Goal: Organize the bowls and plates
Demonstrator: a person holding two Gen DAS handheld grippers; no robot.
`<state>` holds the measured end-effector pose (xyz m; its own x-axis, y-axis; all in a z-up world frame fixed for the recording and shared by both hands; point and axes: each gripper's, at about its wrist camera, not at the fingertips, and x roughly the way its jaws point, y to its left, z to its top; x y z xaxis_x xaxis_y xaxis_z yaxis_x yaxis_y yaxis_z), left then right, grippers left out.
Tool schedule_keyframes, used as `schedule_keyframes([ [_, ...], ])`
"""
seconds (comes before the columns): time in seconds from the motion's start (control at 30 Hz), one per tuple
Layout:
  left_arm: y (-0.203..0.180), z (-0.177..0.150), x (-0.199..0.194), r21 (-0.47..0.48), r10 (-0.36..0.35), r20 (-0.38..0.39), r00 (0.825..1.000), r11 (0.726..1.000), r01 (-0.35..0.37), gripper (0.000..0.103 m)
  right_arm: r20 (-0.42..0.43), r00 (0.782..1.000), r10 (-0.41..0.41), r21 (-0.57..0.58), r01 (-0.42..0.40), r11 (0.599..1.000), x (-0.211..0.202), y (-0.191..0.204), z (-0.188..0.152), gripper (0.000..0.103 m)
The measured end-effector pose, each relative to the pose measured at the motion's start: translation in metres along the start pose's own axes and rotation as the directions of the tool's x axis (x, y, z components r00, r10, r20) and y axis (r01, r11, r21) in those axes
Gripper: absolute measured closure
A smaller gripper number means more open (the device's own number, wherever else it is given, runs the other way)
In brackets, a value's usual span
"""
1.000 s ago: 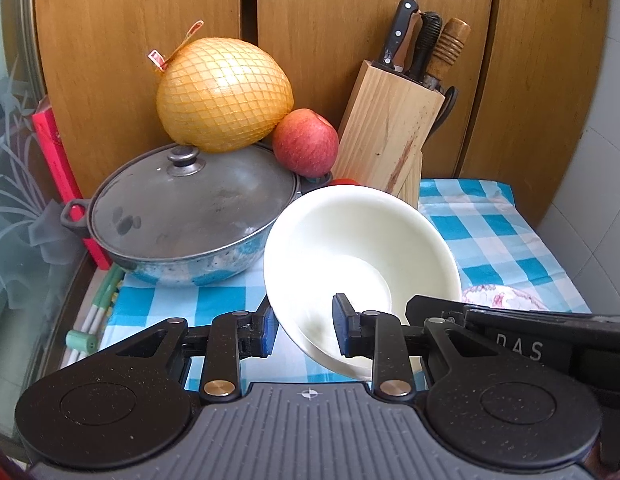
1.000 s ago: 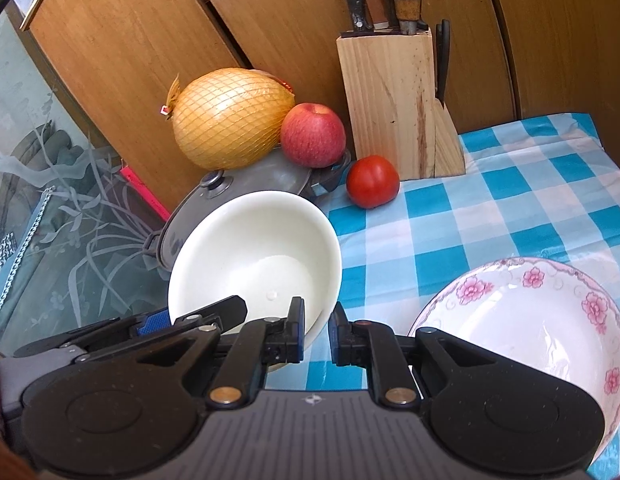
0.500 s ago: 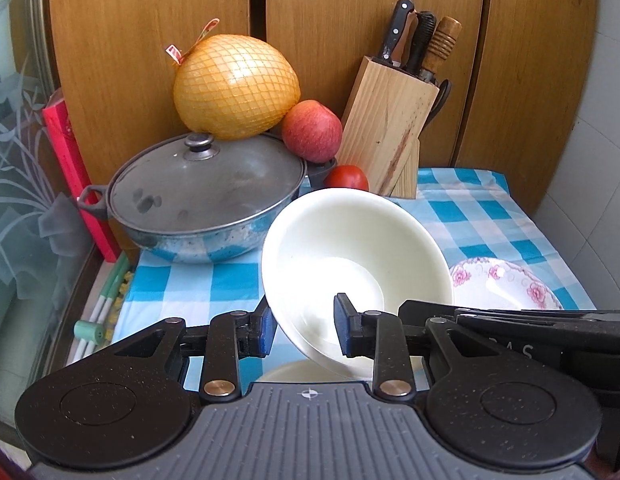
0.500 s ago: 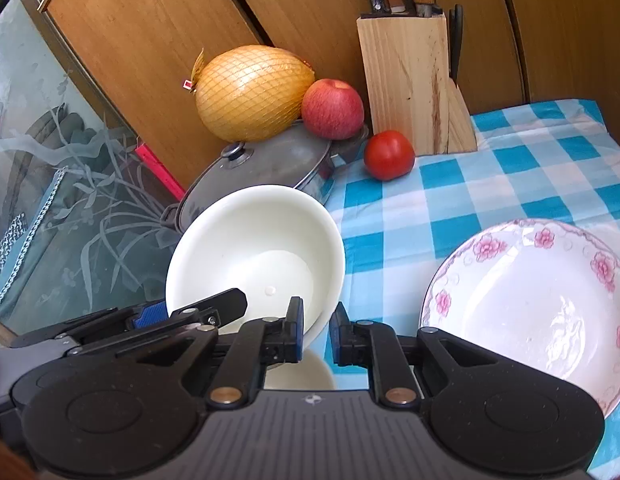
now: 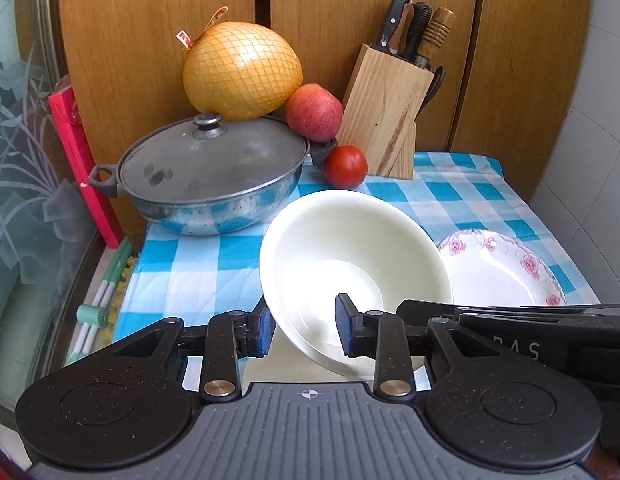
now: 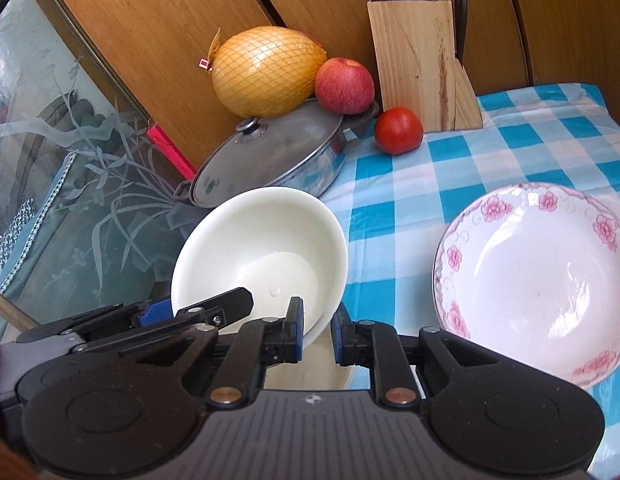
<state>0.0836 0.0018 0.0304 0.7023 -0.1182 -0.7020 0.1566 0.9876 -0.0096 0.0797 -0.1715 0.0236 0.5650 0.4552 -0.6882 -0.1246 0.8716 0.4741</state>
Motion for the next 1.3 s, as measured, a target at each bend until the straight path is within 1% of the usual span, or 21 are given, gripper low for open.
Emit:
schedule_keyframes([
  [0.2,0.005,-0.012,-0.003,-0.012,-0.016,-0.032,0.999,1.0,0.016,0.063,-0.031,1.0,0.001,-0.005,-0.001,1.0,0.0,0.002,-0.013,0.086],
  [0.4,0.013,-0.018,0.001,-0.033,-0.027,-0.071,0.997,0.999,0.024,0.063,-0.068,0.998,-0.008,-0.019,0.007,1.0,0.006,0.006,-0.019,0.085],
  [0.47,0.016,-0.02,0.004,-0.043,-0.036,-0.086,0.996,0.999,0.033,0.061,-0.069,0.998,-0.005,-0.02,0.004,1.0,0.007,0.007,-0.019,0.085],
  [0.5,0.016,-0.021,0.005,-0.041,-0.034,-0.091,0.995,0.999,0.03,0.061,-0.072,0.997,-0.004,-0.022,0.003,1.0,0.007,0.007,-0.019,0.084],
  [0.53,0.017,-0.022,0.006,-0.034,-0.025,-0.093,0.995,0.999,0.022,0.061,-0.084,0.996,-0.011,-0.032,0.008,0.999,0.008,0.007,-0.019,0.08],
  [0.6,0.018,-0.022,0.006,-0.025,0.004,-0.086,0.996,1.0,-0.006,0.056,-0.084,0.996,-0.022,-0.04,0.018,0.999,0.008,0.008,-0.021,0.079],
  [0.67,0.021,-0.021,0.004,-0.027,0.017,-0.07,0.997,0.999,-0.019,0.053,-0.081,0.996,-0.036,-0.055,0.032,0.998,0.008,0.008,-0.022,0.078],
  [0.73,0.024,-0.02,0.004,-0.031,0.029,-0.061,0.998,0.999,-0.03,0.048,-0.059,0.996,-0.061,-0.058,0.058,0.997,0.005,0.006,-0.022,0.077],
  [0.77,0.025,-0.02,0.005,-0.033,0.033,-0.061,0.998,0.999,-0.035,0.048,-0.054,0.996,-0.065,-0.055,0.062,0.997,0.004,0.004,-0.021,0.077],
  [0.87,0.026,-0.021,0.01,-0.034,0.021,-0.076,0.997,0.999,-0.024,0.048,-0.047,0.997,-0.068,-0.025,0.066,0.997,0.001,-0.005,-0.019,0.072],
  [1.0,0.025,-0.022,0.017,-0.029,0.013,-0.096,0.995,0.999,-0.016,0.045,-0.055,0.997,-0.055,0.032,0.056,0.998,0.003,-0.017,-0.018,0.071],
  [1.13,0.029,-0.024,0.022,-0.05,-0.007,-0.117,0.993,0.999,0.001,0.034,-0.059,0.997,-0.044,0.051,0.047,0.998,0.006,-0.021,-0.017,0.069],
  [1.2,0.03,-0.026,0.026,-0.051,-0.001,-0.132,0.991,0.999,-0.005,0.034,-0.065,0.997,-0.044,0.052,0.048,0.997,0.008,-0.021,-0.018,0.069],
  [1.27,0.031,-0.028,0.031,-0.055,0.005,-0.152,0.988,0.998,-0.014,0.028,-0.068,0.997,-0.04,0.06,0.044,0.997,0.01,-0.022,-0.018,0.067],
  [1.3,0.032,-0.029,0.033,-0.061,-0.005,-0.163,0.987,0.998,-0.005,0.028,-0.067,0.997,-0.039,0.064,0.043,0.997,0.01,-0.022,-0.018,0.065],
])
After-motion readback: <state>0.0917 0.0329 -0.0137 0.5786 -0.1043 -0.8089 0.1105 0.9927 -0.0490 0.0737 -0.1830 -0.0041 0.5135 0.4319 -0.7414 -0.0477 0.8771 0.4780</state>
